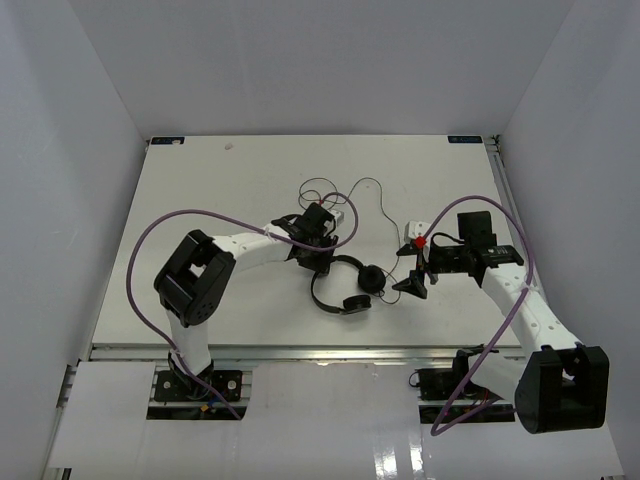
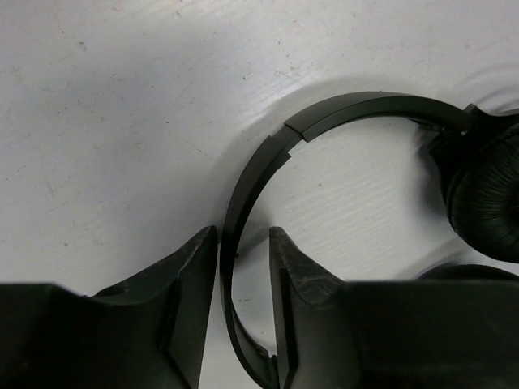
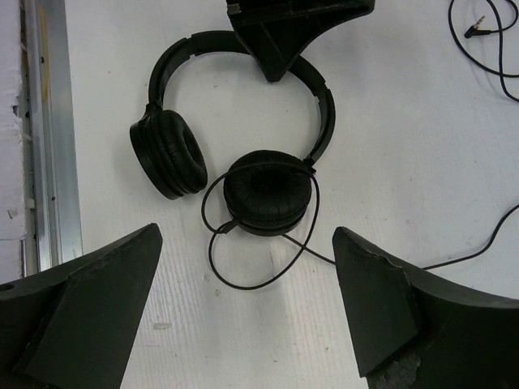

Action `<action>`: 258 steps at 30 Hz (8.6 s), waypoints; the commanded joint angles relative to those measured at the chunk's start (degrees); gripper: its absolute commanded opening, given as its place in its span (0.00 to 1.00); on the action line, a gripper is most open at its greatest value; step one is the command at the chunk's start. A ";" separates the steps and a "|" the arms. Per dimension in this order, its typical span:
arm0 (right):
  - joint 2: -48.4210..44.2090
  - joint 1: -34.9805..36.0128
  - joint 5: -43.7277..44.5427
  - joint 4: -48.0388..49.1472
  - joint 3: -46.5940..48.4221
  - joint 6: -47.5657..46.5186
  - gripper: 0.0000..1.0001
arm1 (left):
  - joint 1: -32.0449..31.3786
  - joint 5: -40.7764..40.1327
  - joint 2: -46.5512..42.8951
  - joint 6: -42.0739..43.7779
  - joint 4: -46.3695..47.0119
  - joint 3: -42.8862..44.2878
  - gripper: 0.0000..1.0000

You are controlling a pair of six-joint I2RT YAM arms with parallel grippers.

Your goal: Wrap the headphones

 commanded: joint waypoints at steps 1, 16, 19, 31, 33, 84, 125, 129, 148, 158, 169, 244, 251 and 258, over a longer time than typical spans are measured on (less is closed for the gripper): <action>-0.88 -1.57 -4.26 -0.31 0.62 0.70 0.92 | -1.97 -1.40 2.12 9.25 -1.04 -0.10 0.35; -0.03 -2.89 -4.31 0.06 2.57 1.87 0.92 | -2.84 -23.28 -8.54 9.01 -3.61 -4.00 0.00; 2.61 -2.89 -7.09 1.29 4.57 0.55 0.91 | -2.77 -31.91 -15.71 11.53 -6.37 -4.34 0.00; 13.68 3.39 -5.81 40.41 10.70 31.17 0.90 | -1.92 -31.42 -37.95 9.59 -8.24 -1.50 0.00; 15.40 5.70 -3.41 45.59 12.28 37.47 0.90 | -1.80 -29.86 -39.48 8.49 -9.00 -0.29 0.00; 14.30 37.67 50.36 20.44 18.08 13.95 0.08 | 25.53 -18.27 -11.20 -7.36 -3.57 38.10 0.00; 24.27 25.08 44.46 29.05 36.38 15.66 0.08 | 10.52 18.12 -35.49 10.70 15.48 -15.23 0.00; 25.78 22.45 39.71 28.97 34.85 20.21 0.08 | 10.42 18.34 -37.24 9.82 14.76 -13.78 0.00; 35.29 17.20 -9.66 73.36 24.99 71.12 0.20 | 10.42 12.28 -35.78 -0.37 2.80 17.16 0.00; 51.06 22.35 -9.34 108.90 33.72 103.78 0.38 | 10.42 8.01 -31.24 -3.08 -6.48 34.21 0.00; 41.59 23.31 -8.24 74.13 25.45 75.47 0.43 | 10.42 -1.06 -30.74 -1.06 -8.54 36.42 0.00; 16.58 26.05 17.23 33.04 16.77 40.27 0.08 | 22.81 -17.81 -28.01 -0.63 6.92 23.45 0.00; 10.96 36.10 43.01 12.61 23.98 14.91 0.08 | 22.99 -22.72 -22.08 4.99 11.66 18.97 0.00; 11.78 46.36 63.35 5.39 30.95 0.38 0.08 | 22.99 -23.71 -12.63 7.04 12.80 19.81 0.00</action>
